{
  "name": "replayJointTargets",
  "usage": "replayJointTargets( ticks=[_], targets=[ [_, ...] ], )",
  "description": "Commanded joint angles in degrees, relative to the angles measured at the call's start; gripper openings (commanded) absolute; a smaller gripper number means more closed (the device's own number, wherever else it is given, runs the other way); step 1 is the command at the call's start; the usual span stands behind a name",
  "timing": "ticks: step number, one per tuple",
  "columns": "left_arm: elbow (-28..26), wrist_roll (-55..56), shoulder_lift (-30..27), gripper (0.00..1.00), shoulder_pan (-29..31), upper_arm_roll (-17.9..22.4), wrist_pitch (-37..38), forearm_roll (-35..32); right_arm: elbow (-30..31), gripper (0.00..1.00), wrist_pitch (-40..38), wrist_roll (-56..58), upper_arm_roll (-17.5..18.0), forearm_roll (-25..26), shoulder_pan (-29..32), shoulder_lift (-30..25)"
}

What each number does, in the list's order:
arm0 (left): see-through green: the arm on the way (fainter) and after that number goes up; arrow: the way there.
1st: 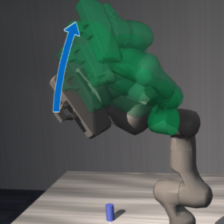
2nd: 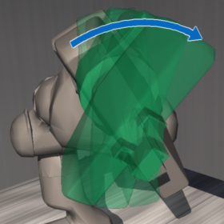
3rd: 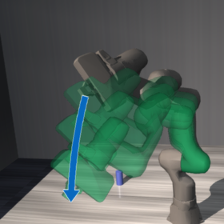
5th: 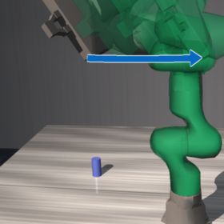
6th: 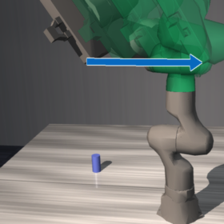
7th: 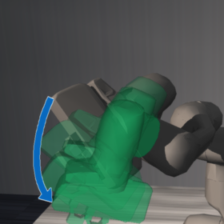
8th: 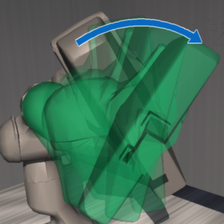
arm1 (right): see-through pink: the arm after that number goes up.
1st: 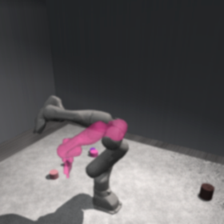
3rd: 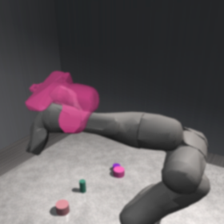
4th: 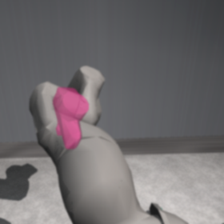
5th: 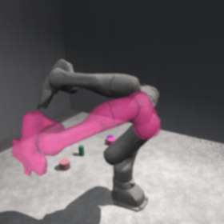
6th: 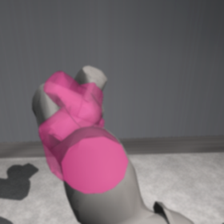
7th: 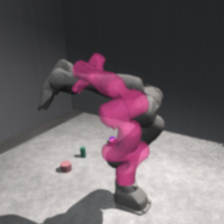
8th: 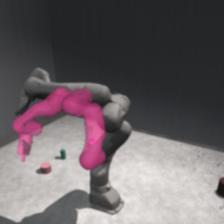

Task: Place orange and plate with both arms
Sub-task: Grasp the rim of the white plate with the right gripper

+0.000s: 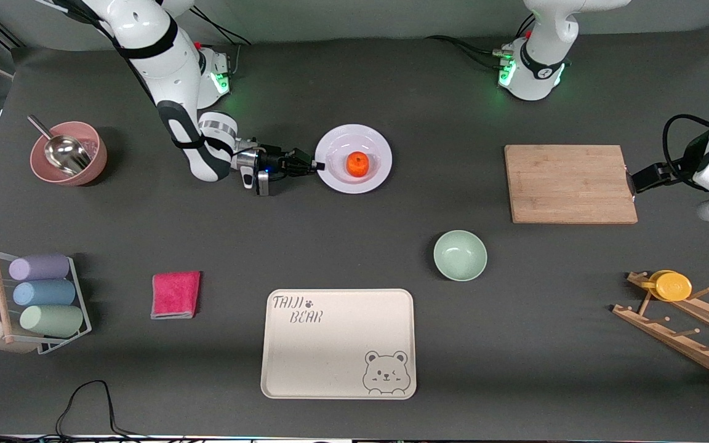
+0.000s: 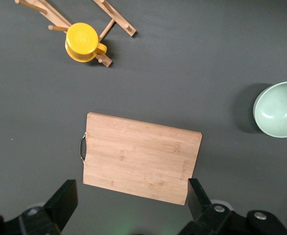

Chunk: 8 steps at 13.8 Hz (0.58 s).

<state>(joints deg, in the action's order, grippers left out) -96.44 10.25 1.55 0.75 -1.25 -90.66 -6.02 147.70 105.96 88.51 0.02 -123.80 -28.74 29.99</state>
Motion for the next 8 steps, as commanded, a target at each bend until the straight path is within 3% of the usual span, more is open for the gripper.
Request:
replayJointTargets(
  ticks=[1, 4, 8],
  targets=[
    [-2.0, -1.2, -1.64, 1.0, 1.62, -0.5, -0.66, 0.4, -0.92, 0.0, 0.48, 0.97, 0.59, -1.62, 0.35, 0.33],
    [-1.65, -1.11, -1.64, 1.0, 0.66, -0.59, -0.57, 1.36, -0.4, 0.0, 0.56, -4.19, 0.5, 0.39, 2.28, -5.44],
    [0.98, -1.55, -1.29, 1.0, -0.05, -1.03, 0.05, 1.19, -0.39, 0.0, 0.65, -16.33, 0.42, 13.3, 7.37, -15.29]
  ],
)
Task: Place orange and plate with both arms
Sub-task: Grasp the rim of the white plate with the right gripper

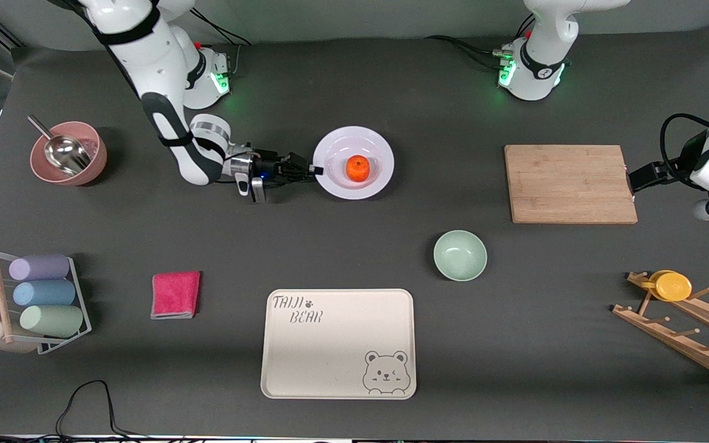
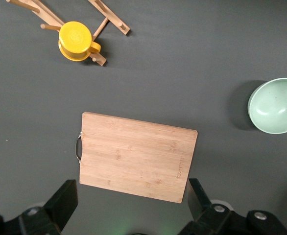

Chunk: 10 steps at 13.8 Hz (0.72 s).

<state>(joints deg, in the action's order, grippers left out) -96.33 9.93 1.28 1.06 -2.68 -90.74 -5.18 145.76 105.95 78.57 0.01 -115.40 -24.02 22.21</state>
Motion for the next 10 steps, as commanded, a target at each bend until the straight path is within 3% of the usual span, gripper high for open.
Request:
replayJointTargets(
  ticks=[1, 4, 6, 10],
  targets=[
    [2.97, -1.58, -0.06, 1.0, -0.53, 0.48, 1.17, 0.34, 1.46, 0.0, 0.75, -9.19, 0.43, 6.66, 3.71, -9.36],
    [5.34, -1.49, -0.05, 1.0, -0.88, 0.3, 2.49, 0.34, 0.15, 0.0, 1.88, -15.8, 0.43, 12.12, 6.52, -13.59],
    [7.03, -1.58, 0.3, 1.0, -0.79, 0.3, 3.19, 0.34, -3.44, 0.0, 2.07, -17.65, 0.34, 13.18, 7.23, -12.64],
    [9.84, -1.67, 0.03, 1.0, -0.62, 0.39, 7.23, -0.18, -21.26, 0.0, 1.98, -22.91, -0.1, 16.08, 8.99, -0.45]
  ],
)
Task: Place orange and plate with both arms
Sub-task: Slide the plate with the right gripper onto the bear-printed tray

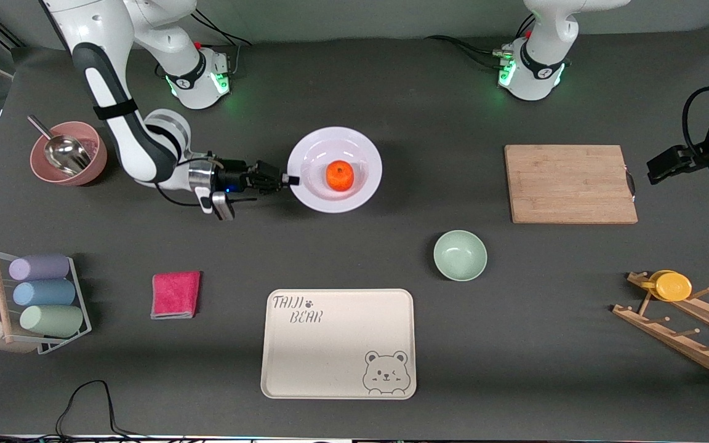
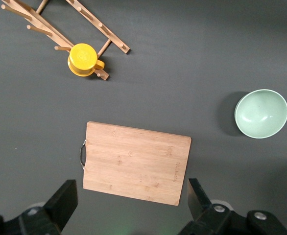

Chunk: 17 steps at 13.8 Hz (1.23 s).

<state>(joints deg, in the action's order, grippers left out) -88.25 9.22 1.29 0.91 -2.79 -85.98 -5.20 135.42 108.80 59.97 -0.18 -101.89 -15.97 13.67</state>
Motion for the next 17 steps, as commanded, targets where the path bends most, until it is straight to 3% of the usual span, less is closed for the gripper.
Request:
replayJointTargets(
  ticks=[1, 11, 13, 17],
  targets=[
    [1.15, -1.82, 0.03, 1.0, -0.21, 0.5, 2.4, -0.17, -15.93, 0.0, -0.87, -6.07, -0.61, 3.18, 0.94, 11.6],
    [1.15, -2.71, -0.06, 1.0, 0.49, 1.38, 4.6, 0.54, -72.97, 0.0, 1.84, -24.79, -8.69, 4.86, 0.24, 47.56],
    [1.06, -2.1, 0.82, 1.0, 0.41, 1.47, 3.64, 0.62, -80.11, 0.0, 5.0, -26.83, -9.05, 4.68, 0.24, 52.4],
    [1.06, -2.45, 1.79, 1.0, 0.58, 1.47, 3.63, 0.62, -80.84, 0.0, 7.74, -23.68, -8.96, 4.5, -0.99, 55.57]
  ],
)
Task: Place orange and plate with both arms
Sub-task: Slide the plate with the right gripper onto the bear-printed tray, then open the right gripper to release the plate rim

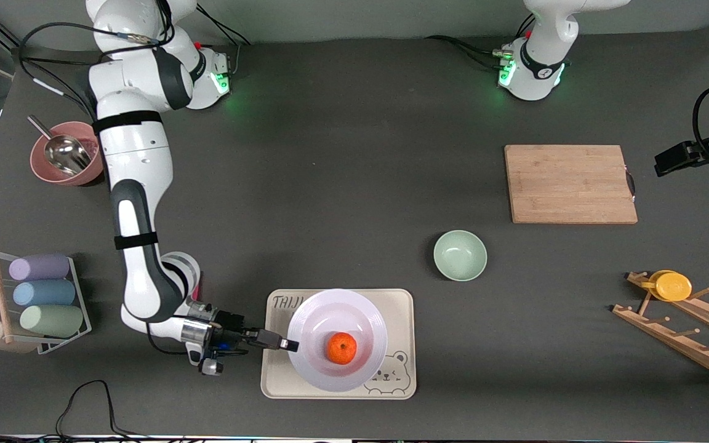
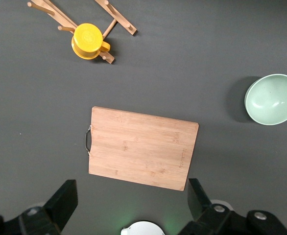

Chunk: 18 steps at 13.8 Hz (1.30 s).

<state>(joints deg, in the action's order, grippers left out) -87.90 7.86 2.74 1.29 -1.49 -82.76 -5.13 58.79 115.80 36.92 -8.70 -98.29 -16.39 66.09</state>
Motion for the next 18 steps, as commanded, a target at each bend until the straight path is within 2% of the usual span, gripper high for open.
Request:
replayJointTargets(
  ticks=[1, 3, 7, 8, 9, 10, 11, 12, 17, 18],
  targets=[
    [0.36, -1.18, 0.16, 1.0, 0.2, 0.17, 0.4, 0.56, -4.12, 0.0, 0.92, 1.2, -0.44, 0.64, -0.39, 4.3],
    [-2.17, -1.27, -1.15, 1.0, 0.29, 0.17, -0.12, 0.56, -3.6, 0.0, 1.1, 1.84, -0.35, 0.55, -0.39, 5.1],
    [-18.24, -1.45, -11.5, 1.0, 1.6, 0.34, -10.3, 2.67, -1.31, 0.0, 1.1, 2.01, -0.44, 0.64, -0.39, 5.1],
    [-19.93, -1.62, -12.75, 1.0, 1.61, 0.26, -11.45, 2.76, -1.05, 0.0, 1.1, 2.01, -0.44, 0.64, -0.39, 5.1],
    [-19.77, -1.54, -12.76, 1.0, 1.61, 0.26, -10.76, 2.85, -0.52, 0.05, 1.1, 2.01, -0.44, 0.64, -0.39, 5.01],
    [-19.59, -1.62, -12.76, 1.0, 1.61, 0.26, -10.67, 2.76, -0.43, 0.27, 1.1, 1.93, -0.44, 0.64, -0.39, 5.01],
    [-18.89, -1.62, -12.41, 1.0, 1.52, 0.26, -10.15, 2.76, -0.43, 0.36, 1.1, 1.66, -0.44, 0.73, -0.39, 5.01],
    [-18.1, -1.62, -12.23, 1.0, 1.61, 0.26, -9.36, 2.76, -0.34, 0.56, 1.1, 1.57, -0.44, 0.73, -0.39, 4.92],
    [-15.29, -1.71, -11.44, 1.0, 1.43, 0.08, -7.51, 2.85, 1.06, 0.83, 1.1, 1.13, -0.7, 1.26, -0.39, 4.49],
    [-15.02, -1.89, -11.44, 1.0, 1.43, 0.08, -7.16, 2.85, 1.5, 0.83, 1.1, 1.13, -0.7, 1.34, -0.39, 4.31]
  ],
)
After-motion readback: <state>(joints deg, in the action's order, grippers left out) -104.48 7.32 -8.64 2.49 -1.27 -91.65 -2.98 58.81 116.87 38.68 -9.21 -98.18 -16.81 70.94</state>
